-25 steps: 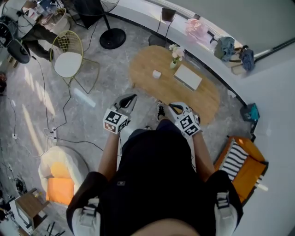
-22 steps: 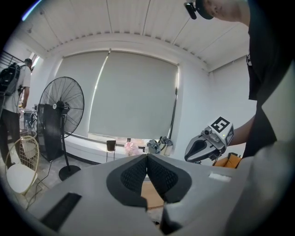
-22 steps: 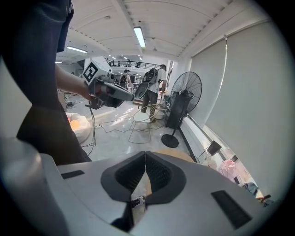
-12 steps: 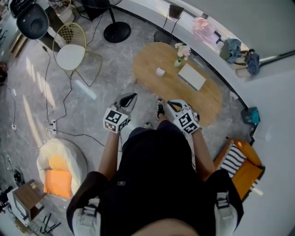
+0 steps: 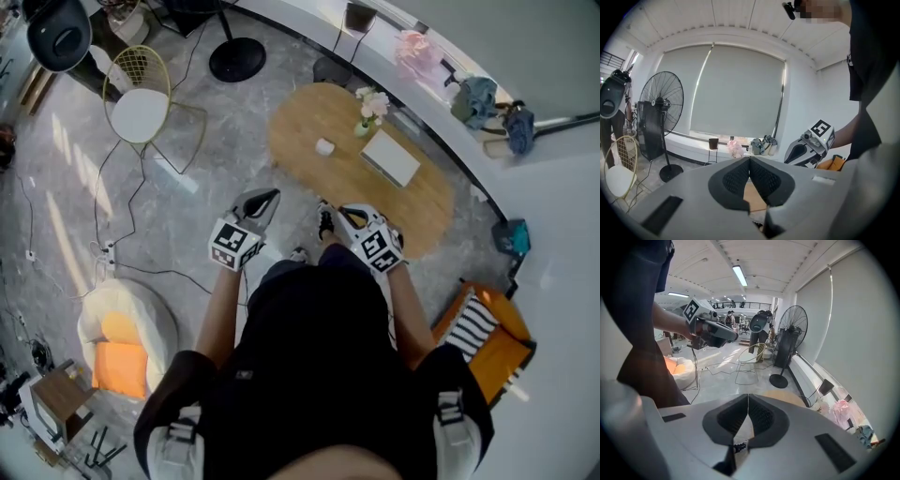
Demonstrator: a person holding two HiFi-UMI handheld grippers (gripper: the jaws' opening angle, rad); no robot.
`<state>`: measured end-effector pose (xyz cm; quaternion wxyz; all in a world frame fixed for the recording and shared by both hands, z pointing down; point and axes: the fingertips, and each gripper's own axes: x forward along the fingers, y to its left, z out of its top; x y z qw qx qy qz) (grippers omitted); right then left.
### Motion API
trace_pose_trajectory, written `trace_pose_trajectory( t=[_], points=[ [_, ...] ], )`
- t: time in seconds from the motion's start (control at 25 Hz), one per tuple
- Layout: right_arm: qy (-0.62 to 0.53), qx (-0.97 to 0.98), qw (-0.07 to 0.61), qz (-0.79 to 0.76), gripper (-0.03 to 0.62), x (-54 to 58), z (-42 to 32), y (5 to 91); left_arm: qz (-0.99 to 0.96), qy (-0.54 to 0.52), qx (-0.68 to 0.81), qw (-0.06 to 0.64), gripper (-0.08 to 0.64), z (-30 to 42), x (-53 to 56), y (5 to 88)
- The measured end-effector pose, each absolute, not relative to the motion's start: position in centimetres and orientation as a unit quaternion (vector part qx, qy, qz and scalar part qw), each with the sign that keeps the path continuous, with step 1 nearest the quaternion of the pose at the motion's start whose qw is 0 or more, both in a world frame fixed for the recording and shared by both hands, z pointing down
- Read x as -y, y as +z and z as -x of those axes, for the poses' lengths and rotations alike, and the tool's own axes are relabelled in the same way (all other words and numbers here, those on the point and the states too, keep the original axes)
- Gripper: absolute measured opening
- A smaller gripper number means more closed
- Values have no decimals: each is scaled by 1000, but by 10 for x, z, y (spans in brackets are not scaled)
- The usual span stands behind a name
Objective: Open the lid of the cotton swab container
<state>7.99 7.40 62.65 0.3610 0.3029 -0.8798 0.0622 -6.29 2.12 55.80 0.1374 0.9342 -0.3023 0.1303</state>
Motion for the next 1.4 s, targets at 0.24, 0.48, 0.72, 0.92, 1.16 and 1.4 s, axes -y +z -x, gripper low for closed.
trace_pose_trajectory(
  t=[0.24,0.48,0.72,0.92,1.16,1.4],
  points=[
    [69,884,364,-285,-3,-42,-90,635,-932,132,307,138,0,49,6,556],
    [76,888,366,-267,-3,-1,-103,647,-927,145,314,143,0,38,44,561],
    [83,891,370,-251,-3,41,-119,662,-924,156,321,137,0,24,83,557],
    [85,890,379,-239,-3,79,-134,677,-917,171,332,139,0,22,110,560],
    [83,890,388,-226,-3,114,-152,688,-909,173,351,144,0,13,139,564],
    [91,893,392,-201,-3,133,-160,701,-901,178,364,155,0,0,156,571]
  ],
)
